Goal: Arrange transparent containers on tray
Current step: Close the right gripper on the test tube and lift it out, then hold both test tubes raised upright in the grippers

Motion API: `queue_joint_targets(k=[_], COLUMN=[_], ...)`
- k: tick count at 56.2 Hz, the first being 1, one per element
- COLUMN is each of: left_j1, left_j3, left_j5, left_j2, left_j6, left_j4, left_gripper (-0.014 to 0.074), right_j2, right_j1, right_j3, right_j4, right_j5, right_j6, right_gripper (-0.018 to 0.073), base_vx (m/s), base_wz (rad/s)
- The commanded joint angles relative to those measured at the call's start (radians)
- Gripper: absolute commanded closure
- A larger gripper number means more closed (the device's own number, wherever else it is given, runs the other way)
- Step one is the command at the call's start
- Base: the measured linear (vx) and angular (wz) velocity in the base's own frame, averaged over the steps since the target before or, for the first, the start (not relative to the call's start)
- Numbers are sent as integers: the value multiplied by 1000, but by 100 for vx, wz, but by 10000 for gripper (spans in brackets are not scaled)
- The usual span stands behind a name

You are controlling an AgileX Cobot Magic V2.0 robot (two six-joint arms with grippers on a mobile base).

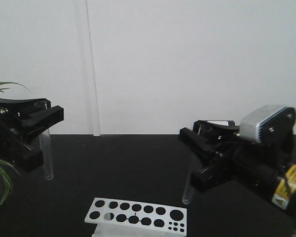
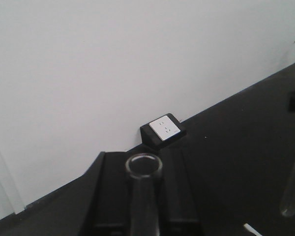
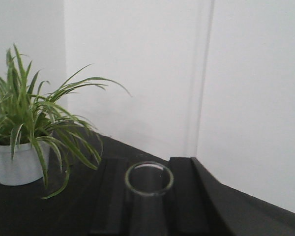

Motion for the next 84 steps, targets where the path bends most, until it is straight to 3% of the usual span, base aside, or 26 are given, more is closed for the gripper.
queue_joint_targets(k=[1, 9, 21, 84], left_j1=[-6, -6, -6, -6], left_j3=[-35, -35, -35, -35], left_j5=[-40, -74, -42, -36], left_j2=[-22, -22, -22, -19], left_j6=[-37, -118, -147, -147], left_j4=[1, 89, 106, 105], left_gripper=[600, 600, 600, 600], right_j2=[-115, -227, -271, -265], right_j1=[0, 0, 0, 0], right_j3=[-25, -24, -23, -23], right_j4=[-29, -147, -260, -276], right_j5=[80, 249, 270, 270], right_j6=[56, 172, 234, 233], right_gripper=[572, 572, 572, 571], base_vx=[0, 0, 0, -1], base_wz=[0, 0, 0, 0])
